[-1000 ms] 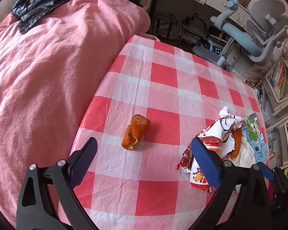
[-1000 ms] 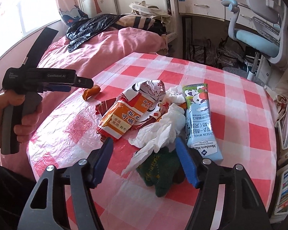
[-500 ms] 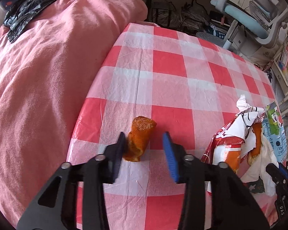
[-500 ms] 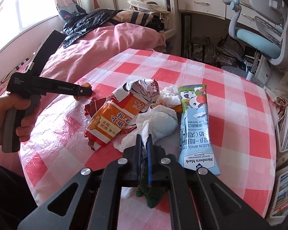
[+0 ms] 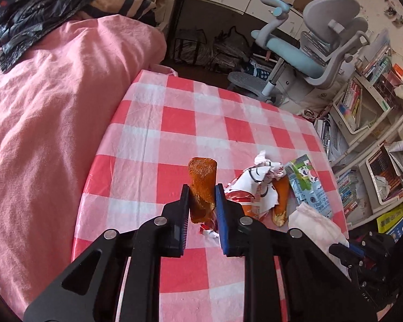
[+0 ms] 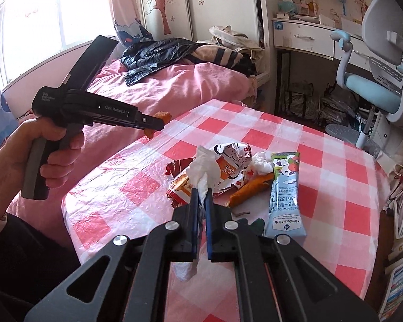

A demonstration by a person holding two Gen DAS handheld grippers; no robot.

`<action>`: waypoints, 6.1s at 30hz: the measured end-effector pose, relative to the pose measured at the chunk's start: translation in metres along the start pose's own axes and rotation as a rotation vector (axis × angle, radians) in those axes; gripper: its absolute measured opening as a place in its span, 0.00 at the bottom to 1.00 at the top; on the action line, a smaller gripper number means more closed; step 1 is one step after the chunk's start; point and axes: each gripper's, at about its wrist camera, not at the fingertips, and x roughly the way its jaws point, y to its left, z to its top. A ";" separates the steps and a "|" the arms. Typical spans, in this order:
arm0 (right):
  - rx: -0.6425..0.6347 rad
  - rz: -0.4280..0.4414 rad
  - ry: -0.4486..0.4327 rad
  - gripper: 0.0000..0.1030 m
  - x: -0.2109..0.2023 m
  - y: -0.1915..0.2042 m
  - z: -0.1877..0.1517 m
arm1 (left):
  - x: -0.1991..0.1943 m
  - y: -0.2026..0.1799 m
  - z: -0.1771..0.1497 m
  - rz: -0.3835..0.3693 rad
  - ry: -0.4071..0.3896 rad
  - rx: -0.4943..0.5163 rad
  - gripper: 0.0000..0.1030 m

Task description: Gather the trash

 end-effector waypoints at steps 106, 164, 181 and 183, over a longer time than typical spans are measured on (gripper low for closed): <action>-0.115 -0.102 0.149 0.59 0.004 0.015 -0.025 | 0.047 -0.040 -0.004 0.195 0.044 0.119 0.81; -0.111 -0.026 0.262 0.46 0.023 0.009 -0.041 | 0.020 -0.026 -0.022 -0.021 0.123 0.146 0.19; -0.082 -0.019 0.252 0.57 0.028 0.008 -0.036 | 0.010 0.003 -0.015 -0.117 0.117 -0.001 0.19; -0.092 -0.021 0.261 0.57 0.030 0.010 -0.037 | 0.016 -0.003 -0.018 -0.074 0.137 0.039 0.20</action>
